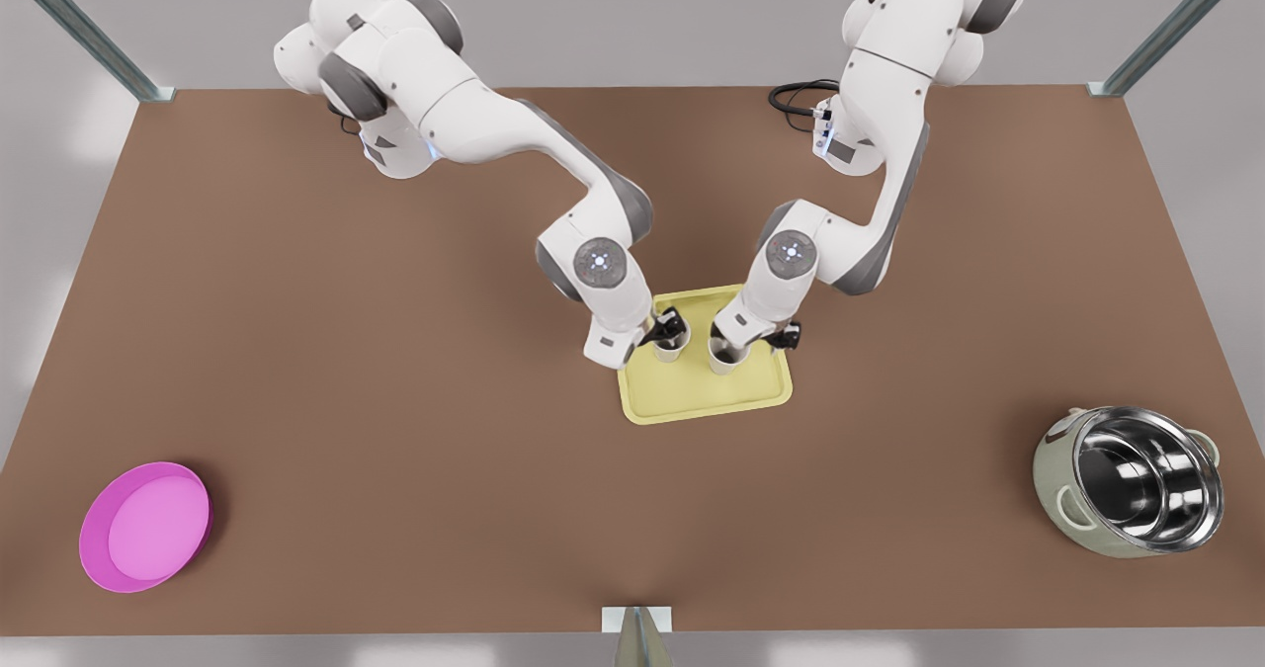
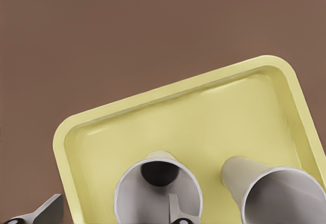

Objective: Use the left arm to pick up the white IKEA cup from the tray and place it on the middle-left position; use the right arm to pick up the white IKEA cup from the tray and place it on the middle-right position

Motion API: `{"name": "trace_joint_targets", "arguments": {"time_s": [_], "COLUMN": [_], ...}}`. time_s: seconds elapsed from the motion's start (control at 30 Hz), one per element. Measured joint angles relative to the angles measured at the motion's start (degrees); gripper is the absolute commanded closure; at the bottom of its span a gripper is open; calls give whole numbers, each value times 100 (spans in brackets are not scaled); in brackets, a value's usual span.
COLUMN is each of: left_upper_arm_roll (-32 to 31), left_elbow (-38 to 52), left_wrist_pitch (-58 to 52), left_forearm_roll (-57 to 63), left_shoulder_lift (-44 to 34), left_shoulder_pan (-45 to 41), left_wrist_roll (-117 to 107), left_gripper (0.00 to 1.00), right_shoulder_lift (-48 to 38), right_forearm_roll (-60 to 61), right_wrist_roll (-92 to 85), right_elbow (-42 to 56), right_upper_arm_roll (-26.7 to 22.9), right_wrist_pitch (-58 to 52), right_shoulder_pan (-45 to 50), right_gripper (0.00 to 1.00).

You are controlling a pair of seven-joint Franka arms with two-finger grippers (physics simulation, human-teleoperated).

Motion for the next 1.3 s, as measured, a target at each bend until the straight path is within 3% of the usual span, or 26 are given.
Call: {"name": "trace_joint_targets", "arguments": {"time_s": [0.4,0.43,0.5,0.6,0.67,0.73,0.77,0.83,0.97,1.07,1.17,1.3], "left_upper_arm_roll": [-7,-11,-16,-24,-25,-25,-28,-38,-49,8,56,65], "left_elbow": [-70,-77,-76,-34,-19,-15,-15,-14,-6,-8,-24,-12], "left_wrist_pitch": [559,582,618,656,696,725,737,747,733,548,163,-98], "left_forearm_roll": [37,37,34,7,-11,-24,-24,-29,-16,3,-99,-301], "left_shoulder_lift": [379,390,396,401,418,421,420,389,248,-28,-409,-435], "left_shoulder_pan": [31,24,20,18,19,18,19,18,17,115,833,1782], "left_wrist_roll": [-323,-344,-387,-442,-477,-508,-527,-561,-653,-683,-476,40], "left_gripper": [0,5,35,59,65,71,71,73,82,82,82,82], "right_shoulder_lift": [181,211,246,297,366,410,418,420,382,370,133,-293], "right_forearm_roll": [-18,-24,-32,-38,-41,-39,-27,21,44,74,98,128], "right_wrist_roll": [553,583,639,716,760,795,806,814,874,902,900,816], "right_elbow": [-376,-390,-400,-403,-399,-393,-389,-374,-337,-334,-323,-144], "right_upper_arm_roll": [-20,-23,-26,-27,-26,-26,-31,-38,-37,-37,-70,-59], "right_wrist_pitch": [231,226,218,210,208,209,211,215,143,95,-89,-604], "right_shoulder_pan": [194,192,208,263,302,304,301,291,287,287,167,-338], "right_gripper": [0,0,0,0,2,31,40,55,76,87,95,99]}}
